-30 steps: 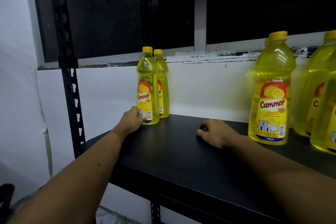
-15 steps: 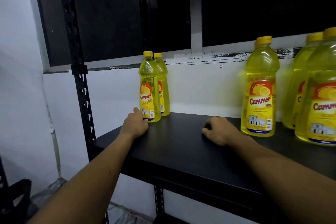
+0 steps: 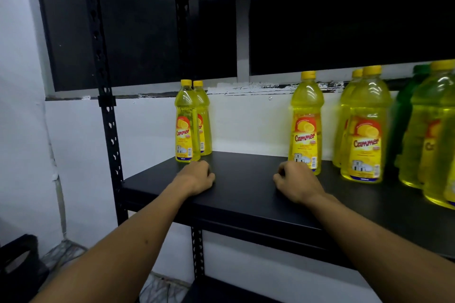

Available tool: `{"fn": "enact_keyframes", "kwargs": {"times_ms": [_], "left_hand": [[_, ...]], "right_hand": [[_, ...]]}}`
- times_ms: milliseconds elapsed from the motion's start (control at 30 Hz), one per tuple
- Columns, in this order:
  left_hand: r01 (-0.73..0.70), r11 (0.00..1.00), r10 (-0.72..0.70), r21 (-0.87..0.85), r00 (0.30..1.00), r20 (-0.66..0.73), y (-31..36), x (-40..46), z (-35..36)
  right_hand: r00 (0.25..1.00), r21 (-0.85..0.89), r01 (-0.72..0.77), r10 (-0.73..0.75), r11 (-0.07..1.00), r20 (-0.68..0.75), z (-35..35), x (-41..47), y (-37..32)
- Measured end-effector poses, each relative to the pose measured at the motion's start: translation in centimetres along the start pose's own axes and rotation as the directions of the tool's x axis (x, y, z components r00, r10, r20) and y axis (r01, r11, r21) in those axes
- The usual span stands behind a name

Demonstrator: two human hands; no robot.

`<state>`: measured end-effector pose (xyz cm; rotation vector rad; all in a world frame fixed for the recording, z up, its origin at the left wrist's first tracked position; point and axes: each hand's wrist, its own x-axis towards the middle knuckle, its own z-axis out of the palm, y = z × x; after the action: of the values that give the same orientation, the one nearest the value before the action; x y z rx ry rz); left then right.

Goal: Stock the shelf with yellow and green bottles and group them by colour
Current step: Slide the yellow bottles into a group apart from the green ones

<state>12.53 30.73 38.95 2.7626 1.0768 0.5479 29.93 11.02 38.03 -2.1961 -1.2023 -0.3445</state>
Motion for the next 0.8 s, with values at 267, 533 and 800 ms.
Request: {"fn": "enact_keyframes", "kwargs": {"times_ms": [267, 533, 800], "left_hand": [[-0.195, 0.979, 0.197, -0.065, 0.980, 0.024, 7.8, -0.8, 2.2], [-0.351, 0.922, 0.364, -0.164, 0.929, 0.058, 15.2, -0.5, 4.4], [-0.354, 0.922, 0.365, -0.157, 0.930, 0.044, 15.3, 0.8, 5.5]], "right_hand": [[0.980, -0.025, -0.133, 0.127, 0.991, -0.151, -5.4, -3.4, 5.6], [0.813, 0.311, -0.376, 0.472, 0.873, -0.342, -8.0, -3.7, 10.6], [0.805, 0.446, -0.423, 0.553, 0.789, -0.216, -7.9, -1.2, 12.5]]}}
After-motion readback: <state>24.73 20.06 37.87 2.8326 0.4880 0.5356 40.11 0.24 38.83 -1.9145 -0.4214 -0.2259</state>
